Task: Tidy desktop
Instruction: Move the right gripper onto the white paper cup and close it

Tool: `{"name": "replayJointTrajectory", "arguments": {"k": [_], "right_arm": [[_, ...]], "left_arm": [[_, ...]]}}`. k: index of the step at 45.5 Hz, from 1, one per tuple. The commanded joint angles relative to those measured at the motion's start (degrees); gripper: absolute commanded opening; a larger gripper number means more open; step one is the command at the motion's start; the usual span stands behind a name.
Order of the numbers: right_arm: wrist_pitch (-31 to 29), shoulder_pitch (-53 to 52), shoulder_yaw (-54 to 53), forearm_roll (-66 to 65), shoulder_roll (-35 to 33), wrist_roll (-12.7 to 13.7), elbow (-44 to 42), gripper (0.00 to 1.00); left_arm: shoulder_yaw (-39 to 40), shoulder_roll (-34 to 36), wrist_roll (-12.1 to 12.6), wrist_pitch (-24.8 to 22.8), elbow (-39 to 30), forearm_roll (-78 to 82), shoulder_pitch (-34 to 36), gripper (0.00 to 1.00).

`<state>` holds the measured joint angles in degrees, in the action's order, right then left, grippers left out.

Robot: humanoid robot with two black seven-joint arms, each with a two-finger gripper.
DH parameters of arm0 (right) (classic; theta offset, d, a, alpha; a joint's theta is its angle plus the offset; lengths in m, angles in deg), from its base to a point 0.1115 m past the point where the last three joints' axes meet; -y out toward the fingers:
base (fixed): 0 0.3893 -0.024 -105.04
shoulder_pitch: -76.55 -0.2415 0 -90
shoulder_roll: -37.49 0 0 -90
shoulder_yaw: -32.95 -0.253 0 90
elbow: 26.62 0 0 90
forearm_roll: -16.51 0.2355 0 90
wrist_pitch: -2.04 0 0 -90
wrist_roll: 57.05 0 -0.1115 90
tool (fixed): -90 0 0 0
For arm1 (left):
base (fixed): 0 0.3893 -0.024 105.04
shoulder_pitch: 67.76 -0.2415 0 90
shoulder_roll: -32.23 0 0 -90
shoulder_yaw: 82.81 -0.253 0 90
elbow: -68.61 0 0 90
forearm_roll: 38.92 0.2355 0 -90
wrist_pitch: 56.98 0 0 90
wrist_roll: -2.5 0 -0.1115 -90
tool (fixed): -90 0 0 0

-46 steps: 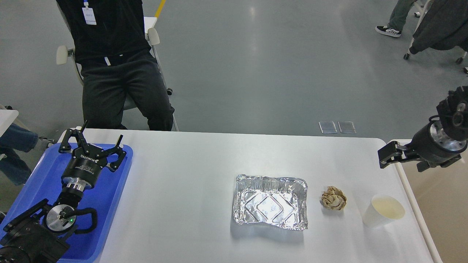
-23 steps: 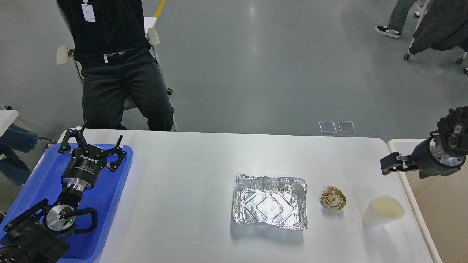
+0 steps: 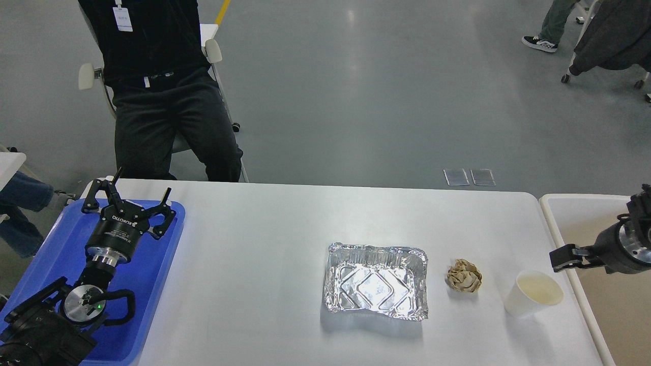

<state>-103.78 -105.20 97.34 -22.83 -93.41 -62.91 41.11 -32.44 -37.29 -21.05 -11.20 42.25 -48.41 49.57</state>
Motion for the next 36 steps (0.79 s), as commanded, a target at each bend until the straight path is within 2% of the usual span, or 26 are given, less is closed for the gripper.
{"name": "replayJointTrajectory", "arguments": {"k": [1, 11, 21, 30, 36], "right_arm": [[-0.01, 0.87, -3.22, -2.14, -1.19, -0.03, 3.38, 0.99], [0.78, 5.88, -8.23, -2.06, -1.02, 0.41, 2.76, 1.00], [0.87, 6.94, -8.67, -2.14, 0.30, 0.50, 2.50, 0.98], [4.73, 9.92, -8.67, -2.14, 0.39, 0.50, -1.28, 0.95], [5.18, 10.98, -8.76, -2.23, 0.74, 0.50, -2.34, 0.95]], "left_arm": [[-0.01, 0.00, 0.00, 0.01, 0.00, 0.00, 0.00, 0.99], [-0.01, 0.00, 0.00, 0.01, 0.00, 0.00, 0.00, 0.99], [-0.01, 0.00, 0.00, -0.08, 0.00, 0.00, 0.00, 0.99], [-0.01, 0.00, 0.00, -0.08, 0.00, 0.00, 0.00, 0.99], [-0.01, 0.00, 0.00, 0.01, 0.00, 0.00, 0.00, 0.99]]}}
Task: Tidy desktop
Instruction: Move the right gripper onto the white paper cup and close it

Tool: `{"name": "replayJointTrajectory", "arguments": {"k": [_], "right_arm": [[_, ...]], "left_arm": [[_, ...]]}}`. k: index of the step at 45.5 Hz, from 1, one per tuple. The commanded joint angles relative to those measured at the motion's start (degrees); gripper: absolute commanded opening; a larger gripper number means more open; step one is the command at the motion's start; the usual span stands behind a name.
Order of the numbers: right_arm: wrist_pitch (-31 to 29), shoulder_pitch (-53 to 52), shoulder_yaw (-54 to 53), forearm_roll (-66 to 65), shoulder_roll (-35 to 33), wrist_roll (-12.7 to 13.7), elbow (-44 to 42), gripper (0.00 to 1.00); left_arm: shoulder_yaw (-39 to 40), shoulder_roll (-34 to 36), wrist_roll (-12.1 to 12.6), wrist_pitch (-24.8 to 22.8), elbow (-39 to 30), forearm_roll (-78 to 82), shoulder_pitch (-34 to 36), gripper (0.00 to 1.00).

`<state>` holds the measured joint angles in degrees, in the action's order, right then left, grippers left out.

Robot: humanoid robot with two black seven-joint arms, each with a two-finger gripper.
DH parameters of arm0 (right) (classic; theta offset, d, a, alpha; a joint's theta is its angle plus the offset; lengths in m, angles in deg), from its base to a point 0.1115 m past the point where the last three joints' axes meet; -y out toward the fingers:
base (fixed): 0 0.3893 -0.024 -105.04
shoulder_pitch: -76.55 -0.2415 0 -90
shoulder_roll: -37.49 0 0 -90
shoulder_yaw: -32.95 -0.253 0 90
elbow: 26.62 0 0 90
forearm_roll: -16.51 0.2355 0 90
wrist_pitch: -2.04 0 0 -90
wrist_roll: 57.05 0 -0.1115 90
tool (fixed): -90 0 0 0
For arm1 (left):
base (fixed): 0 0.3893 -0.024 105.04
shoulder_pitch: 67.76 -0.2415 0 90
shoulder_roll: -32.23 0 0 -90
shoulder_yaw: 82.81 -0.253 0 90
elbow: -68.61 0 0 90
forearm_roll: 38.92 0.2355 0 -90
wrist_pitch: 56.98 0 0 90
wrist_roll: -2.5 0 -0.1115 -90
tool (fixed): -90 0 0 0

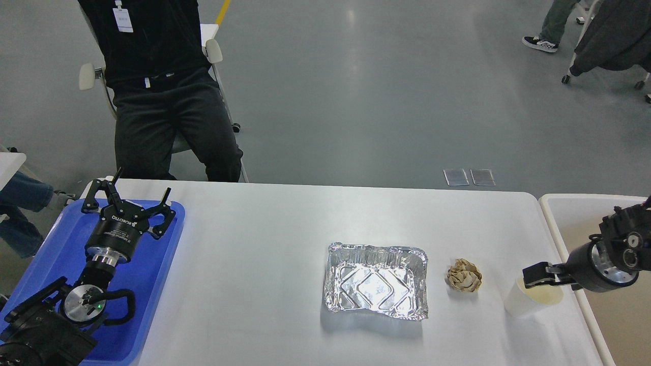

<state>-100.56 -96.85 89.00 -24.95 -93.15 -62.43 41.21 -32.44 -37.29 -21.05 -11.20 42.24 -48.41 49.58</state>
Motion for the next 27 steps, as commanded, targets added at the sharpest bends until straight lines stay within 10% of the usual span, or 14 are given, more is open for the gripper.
{"name": "replayJointTrajectory", "arguments": {"k": [1, 9, 27], "right_arm": [[1.96, 2.81, -0.42, -0.11, 0.57, 0.02, -2.44, 0.95], [2.31, 4.30, -0.50, -0.02, 1.01, 0.02, -2.44, 0.84], [2.40, 4.74, -0.33, -0.02, 2.50, 0.11, -2.61, 0.16]], "left_arm": [[0.00, 0.00, 0.00, 0.01, 0.00, 0.00, 0.00, 0.99], [0.00, 0.00, 0.00, 0.01, 0.00, 0.00, 0.00, 0.99], [0.00, 0.00, 0.00, -0.07, 0.00, 0.00, 0.09, 0.99]]}}
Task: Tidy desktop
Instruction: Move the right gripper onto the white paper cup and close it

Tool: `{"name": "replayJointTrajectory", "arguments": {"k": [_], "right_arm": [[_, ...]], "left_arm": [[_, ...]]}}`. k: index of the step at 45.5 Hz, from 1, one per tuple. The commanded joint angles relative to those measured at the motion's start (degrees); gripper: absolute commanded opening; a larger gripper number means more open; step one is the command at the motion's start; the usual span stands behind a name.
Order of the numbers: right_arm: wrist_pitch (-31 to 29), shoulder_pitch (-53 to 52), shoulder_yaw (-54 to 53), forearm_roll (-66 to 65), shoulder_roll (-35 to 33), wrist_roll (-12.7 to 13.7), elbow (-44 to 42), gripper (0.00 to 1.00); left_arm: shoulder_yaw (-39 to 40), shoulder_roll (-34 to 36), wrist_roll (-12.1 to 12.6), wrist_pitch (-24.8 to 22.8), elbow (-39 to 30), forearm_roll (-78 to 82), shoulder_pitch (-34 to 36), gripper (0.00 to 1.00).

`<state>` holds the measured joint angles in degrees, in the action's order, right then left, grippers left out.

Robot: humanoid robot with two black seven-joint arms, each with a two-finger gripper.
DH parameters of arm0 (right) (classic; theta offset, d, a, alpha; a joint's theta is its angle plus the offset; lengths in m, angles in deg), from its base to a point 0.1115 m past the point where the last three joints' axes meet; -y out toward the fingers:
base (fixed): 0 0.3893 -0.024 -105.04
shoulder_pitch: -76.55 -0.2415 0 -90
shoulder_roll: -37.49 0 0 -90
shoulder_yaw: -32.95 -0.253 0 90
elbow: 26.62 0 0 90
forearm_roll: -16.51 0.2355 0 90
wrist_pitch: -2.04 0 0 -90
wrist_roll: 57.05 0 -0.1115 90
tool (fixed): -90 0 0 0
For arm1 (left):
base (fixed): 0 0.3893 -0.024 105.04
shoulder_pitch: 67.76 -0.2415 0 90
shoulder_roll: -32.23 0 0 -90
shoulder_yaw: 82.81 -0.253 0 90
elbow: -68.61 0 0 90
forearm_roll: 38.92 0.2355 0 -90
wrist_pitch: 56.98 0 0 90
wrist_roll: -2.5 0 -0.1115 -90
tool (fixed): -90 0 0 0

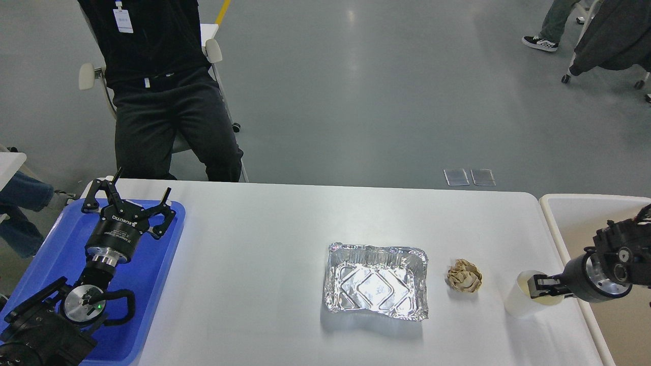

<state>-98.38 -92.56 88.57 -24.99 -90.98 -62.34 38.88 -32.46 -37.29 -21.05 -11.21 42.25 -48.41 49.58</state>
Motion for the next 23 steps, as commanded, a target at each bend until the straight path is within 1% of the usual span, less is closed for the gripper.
{"name": "replayJointTrajectory", "arguments": {"k": [1, 4, 9, 23], "right_arm": [[0.23, 0.45, 0.10, 0.01, 0.33, 0.02, -0.37, 0.14], [0.58, 0.36, 0.01, 0.10, 0.24, 0.11, -0.90, 0.11], [0.67, -0.08, 0.01, 0.10, -0.02, 0.11, -1.25, 0.00], [0.14, -0.08, 0.37, 0.89, 0.06, 0.11, -0.90, 0.00]], "left_arm": [[0.01, 0.00, 0.00, -0.06, 0.00, 0.00, 0.00, 0.99], [0.01, 0.00, 0.00, 0.02, 0.00, 0.00, 0.00, 0.99], [0.01, 0.00, 0.00, -0.06, 0.00, 0.00, 0.00, 0.99], [0.01, 0.00, 0.00, -0.06, 0.00, 0.00, 0.09, 0.99]]}}
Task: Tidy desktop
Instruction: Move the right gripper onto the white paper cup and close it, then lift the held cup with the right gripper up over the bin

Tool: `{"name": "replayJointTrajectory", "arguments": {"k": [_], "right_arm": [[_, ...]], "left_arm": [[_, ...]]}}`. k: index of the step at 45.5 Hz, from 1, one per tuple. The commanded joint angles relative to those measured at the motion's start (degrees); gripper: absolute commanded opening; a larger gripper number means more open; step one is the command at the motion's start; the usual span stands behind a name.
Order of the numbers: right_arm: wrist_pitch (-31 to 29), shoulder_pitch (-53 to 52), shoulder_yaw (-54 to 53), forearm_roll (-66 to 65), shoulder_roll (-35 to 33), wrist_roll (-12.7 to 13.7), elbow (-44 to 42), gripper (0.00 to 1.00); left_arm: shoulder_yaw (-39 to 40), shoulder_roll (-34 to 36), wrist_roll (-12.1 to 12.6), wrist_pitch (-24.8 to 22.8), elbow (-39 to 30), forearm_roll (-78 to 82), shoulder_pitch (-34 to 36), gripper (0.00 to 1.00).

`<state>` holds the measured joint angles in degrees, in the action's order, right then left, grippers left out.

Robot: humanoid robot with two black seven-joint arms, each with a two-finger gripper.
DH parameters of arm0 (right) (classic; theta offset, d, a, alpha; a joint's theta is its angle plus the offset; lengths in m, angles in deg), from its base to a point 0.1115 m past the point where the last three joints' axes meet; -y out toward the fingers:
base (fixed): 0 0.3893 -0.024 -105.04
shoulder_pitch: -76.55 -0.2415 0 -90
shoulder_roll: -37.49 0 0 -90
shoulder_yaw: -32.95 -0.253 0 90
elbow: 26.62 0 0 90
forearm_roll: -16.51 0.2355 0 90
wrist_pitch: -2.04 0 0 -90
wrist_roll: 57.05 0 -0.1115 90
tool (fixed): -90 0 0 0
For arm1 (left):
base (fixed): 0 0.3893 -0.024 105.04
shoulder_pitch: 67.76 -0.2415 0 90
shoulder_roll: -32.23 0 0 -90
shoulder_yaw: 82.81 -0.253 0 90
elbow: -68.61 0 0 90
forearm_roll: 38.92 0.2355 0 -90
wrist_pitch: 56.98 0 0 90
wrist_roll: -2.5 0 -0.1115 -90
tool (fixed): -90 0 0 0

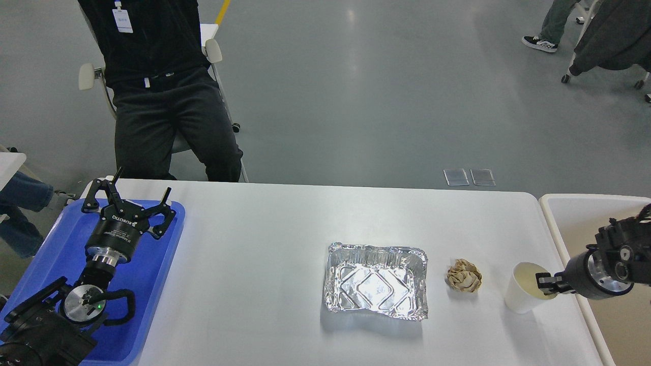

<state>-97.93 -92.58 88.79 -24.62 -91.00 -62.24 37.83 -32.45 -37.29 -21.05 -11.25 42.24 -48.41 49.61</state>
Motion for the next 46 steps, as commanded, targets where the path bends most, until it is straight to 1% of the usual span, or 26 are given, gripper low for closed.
{"name": "replayJointTrajectory", "arguments": {"k": [1, 6, 11, 18, 27, 29, 36, 46], "right_arm": [[-0.32, -0.05, 0.15, 0.61, 0.09, 0.01, 0.15, 0.00], [-1.02, -0.58, -0.03, 0.61, -0.18, -0.08, 0.50, 0.00], [-2.25, -4.35, 1.64, 2.02, -0.26, -0.08, 2.07, 0.00], [-6.91, -15.42, 5.59, 5.00, -0.35, -0.08, 7.43, 0.00], [-12.44, -25.97, 8.93, 5.19, 0.09, -0.17, 10.78, 0.00], [-15.16, -30.00, 9.90, 5.18, 0.09, -0.17, 12.00, 0.00], [-23.95, -38.19, 9.64, 5.19, -0.53, -0.17, 13.85, 0.00], [-27.91, -48.03, 10.17, 4.92, -0.18, -0.08, 18.86, 0.00]], "left_arm": [[0.00, 0.00, 0.00, -0.03, 0.00, 0.00, 0.05, 0.99], [0.00, 0.00, 0.00, -0.03, 0.00, 0.00, 0.05, 0.99], [0.00, -0.09, 0.00, -0.03, -0.09, 0.00, 0.05, 0.99], [0.00, 0.00, 0.00, -0.03, -0.09, 0.00, 0.05, 0.99], [0.00, -0.09, 0.09, -0.03, -0.09, 0.00, 0.05, 0.99], [0.00, -0.09, 0.09, -0.03, -0.09, 0.00, 0.05, 0.99], [0.00, -0.09, 0.09, -0.03, 0.00, 0.00, 0.05, 0.99], [0.00, -0.09, 0.09, -0.03, -0.09, 0.00, 0.05, 0.99]]}}
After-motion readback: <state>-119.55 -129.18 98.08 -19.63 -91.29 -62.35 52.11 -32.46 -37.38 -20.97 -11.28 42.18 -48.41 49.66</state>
